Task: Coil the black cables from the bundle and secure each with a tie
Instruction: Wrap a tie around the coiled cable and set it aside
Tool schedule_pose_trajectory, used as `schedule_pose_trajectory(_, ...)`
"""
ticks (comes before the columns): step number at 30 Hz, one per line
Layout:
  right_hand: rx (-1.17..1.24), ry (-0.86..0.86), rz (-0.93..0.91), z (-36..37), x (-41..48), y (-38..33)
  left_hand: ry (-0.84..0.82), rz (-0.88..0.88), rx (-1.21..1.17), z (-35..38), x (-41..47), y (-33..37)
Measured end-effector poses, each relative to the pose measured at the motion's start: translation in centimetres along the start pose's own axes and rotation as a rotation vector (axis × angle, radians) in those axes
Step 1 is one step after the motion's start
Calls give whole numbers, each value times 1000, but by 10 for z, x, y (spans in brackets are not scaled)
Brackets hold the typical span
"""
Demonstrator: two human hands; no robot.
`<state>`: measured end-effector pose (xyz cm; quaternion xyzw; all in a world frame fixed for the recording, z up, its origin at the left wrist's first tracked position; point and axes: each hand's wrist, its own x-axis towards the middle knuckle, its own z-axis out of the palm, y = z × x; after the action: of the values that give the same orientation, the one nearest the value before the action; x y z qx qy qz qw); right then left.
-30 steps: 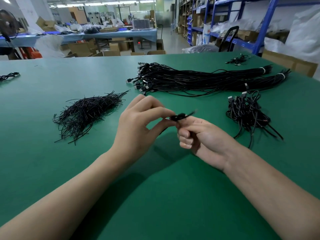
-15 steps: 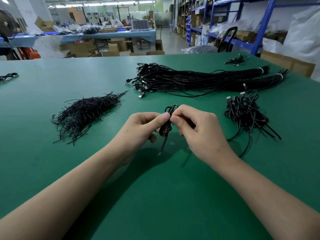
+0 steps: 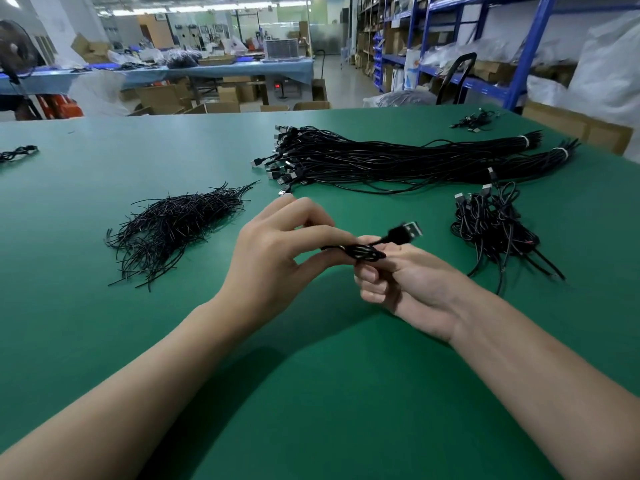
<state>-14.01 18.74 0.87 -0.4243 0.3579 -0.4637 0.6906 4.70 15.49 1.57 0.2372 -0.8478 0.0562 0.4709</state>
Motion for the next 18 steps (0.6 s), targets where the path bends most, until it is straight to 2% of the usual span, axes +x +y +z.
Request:
schedule_pose_trajectory(2,-88,49,-101,0,1,1,-12,-178,-146,1,-1,2)
schedule_pose_trajectory(6,-379,218,-354,-1,5,1,99,-685,-454,3,0,5)
schedule_pose_trajectory(9,-726,339,-537,-1,3,2,-137,-919,-590,4,0,5)
schedule_pose_trajectory(10,-835,353,-593,-1,2,2,-216,-966,-647,5,-1,5)
schedule_pose_trajectory(12,-982,343,-666,3,0,3,-269,-1005,-760,6,-4,6)
schedule_pose_trajectory(15,-1054,323,-685,4,-1,2,-246,-985,-810,5,-3,6)
schedule_pose_trajectory(18,-973,304,-564,3,1,1,-146,-883,-698,5,-2,6)
